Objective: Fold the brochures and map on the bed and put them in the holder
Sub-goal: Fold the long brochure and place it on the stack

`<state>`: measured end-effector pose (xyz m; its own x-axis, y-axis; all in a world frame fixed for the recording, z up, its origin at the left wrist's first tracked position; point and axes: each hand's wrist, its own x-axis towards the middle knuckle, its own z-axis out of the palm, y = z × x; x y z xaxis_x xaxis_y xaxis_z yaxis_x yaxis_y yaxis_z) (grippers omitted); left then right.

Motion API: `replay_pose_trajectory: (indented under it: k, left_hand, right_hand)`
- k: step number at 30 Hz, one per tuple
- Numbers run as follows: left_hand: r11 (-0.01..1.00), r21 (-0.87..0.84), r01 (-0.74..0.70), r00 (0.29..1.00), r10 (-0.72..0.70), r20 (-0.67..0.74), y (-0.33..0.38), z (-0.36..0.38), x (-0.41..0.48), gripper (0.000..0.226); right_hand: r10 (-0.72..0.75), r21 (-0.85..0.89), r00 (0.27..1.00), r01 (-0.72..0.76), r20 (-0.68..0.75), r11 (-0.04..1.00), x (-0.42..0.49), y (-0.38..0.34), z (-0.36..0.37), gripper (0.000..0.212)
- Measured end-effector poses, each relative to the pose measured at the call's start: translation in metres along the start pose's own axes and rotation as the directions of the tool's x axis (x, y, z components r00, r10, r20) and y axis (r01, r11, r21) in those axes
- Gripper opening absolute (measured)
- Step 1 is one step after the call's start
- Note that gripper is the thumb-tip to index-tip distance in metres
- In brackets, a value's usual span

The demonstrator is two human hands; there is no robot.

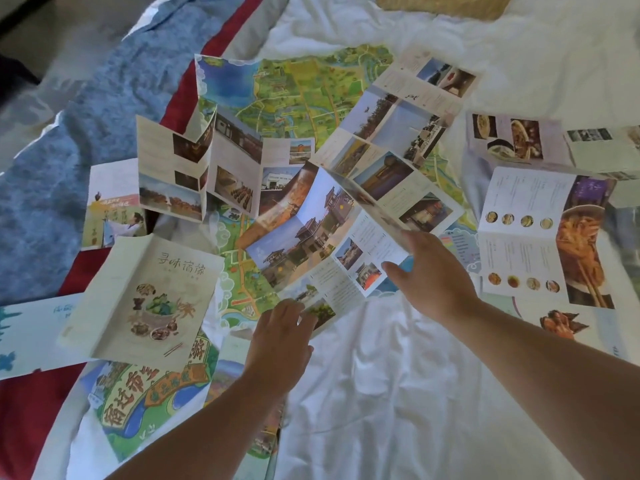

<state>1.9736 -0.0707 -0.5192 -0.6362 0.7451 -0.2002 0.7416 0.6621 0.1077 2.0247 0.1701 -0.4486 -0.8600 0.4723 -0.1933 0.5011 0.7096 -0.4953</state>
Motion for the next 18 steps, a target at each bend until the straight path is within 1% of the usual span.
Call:
replay_pose_trajectory:
  k: [3,6,9,11,13,15,18]
  left_hand:
    - [0.998,-0.028,-0.048,0.998,0.047,-0.033,-0.006,0.006,0.008,0.048]
    - [0.997,-0.072,-0.027,0.999,0.025,-0.025,-0.008,0.012,0.009,0.049]
    - [0.968,-0.209,0.138,0.990,-0.137,0.020,-0.006,0.014,0.004,0.048]
    - [0.889,-0.354,0.289,0.955,-0.291,0.050,-0.005,0.013,0.001,0.041]
    - [0.775,-0.479,0.413,0.903,-0.415,0.108,-0.003,0.009,0.001,0.030]
    - [0.691,-0.533,0.488,0.865,-0.465,0.188,-0.002,0.006,0.002,0.022]
    - [0.663,-0.530,0.529,0.843,-0.482,0.238,0.000,0.006,0.006,0.018]
  right_hand:
    - [0.008,-0.014,1.000,-0.008,-0.003,1.000,0.012,-0.003,0.007,0.056]
    - [0.019,-0.035,1.000,-0.019,-0.015,0.999,0.017,-0.004,0.013,0.054]
    - [0.039,-0.077,0.999,-0.041,-0.021,0.996,0.017,-0.005,0.018,0.048]
    - [0.055,-0.098,0.998,-0.057,-0.023,0.994,0.018,-0.005,0.020,0.042]
    - [0.058,-0.125,0.998,-0.061,-0.029,0.990,0.019,-0.005,0.022,0.038]
    - [0.059,-0.150,0.998,-0.064,-0.037,0.987,0.019,-0.007,0.023,0.036]
    - [0.061,-0.168,0.996,-0.070,-0.058,0.983,0.020,-0.007,0.024,0.030]
